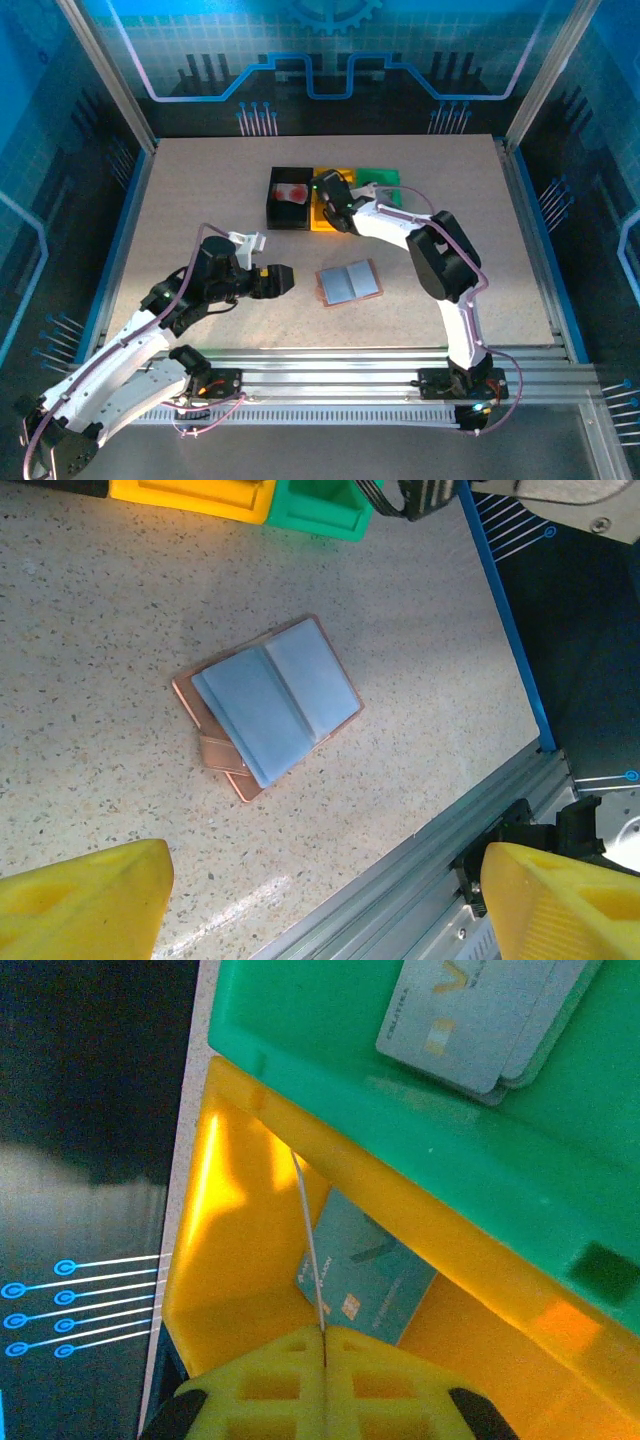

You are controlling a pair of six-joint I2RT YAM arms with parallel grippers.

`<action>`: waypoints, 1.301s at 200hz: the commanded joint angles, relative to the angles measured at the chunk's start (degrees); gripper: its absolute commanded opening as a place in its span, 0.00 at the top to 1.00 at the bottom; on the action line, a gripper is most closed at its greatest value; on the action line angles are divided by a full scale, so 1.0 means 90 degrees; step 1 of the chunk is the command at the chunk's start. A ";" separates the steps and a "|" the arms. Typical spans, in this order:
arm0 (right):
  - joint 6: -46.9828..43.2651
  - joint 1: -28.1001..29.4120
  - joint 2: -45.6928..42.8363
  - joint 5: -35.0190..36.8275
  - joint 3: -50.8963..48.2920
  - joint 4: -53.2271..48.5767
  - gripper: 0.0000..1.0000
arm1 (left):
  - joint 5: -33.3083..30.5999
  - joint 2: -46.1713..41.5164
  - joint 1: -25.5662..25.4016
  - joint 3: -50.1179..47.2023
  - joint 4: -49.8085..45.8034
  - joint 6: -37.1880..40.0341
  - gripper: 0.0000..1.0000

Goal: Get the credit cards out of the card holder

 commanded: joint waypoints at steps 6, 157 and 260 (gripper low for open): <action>0.0320 -0.0164 0.0351 0.0114 0.0342 0.0000 1.00 | 0.0218 -0.0013 0.0060 0.0084 -0.0026 0.0082 0.18; -0.1776 -0.0006 0.0186 0.0058 0.0321 0.1528 0.27 | 0.0086 0.0214 0.0100 0.0065 -0.0025 -0.0060 0.10; -0.7738 0.0277 -0.2845 -0.0917 -0.1976 0.3672 0.00 | -0.2054 0.0651 0.0370 0.0813 -0.0357 0.0655 0.01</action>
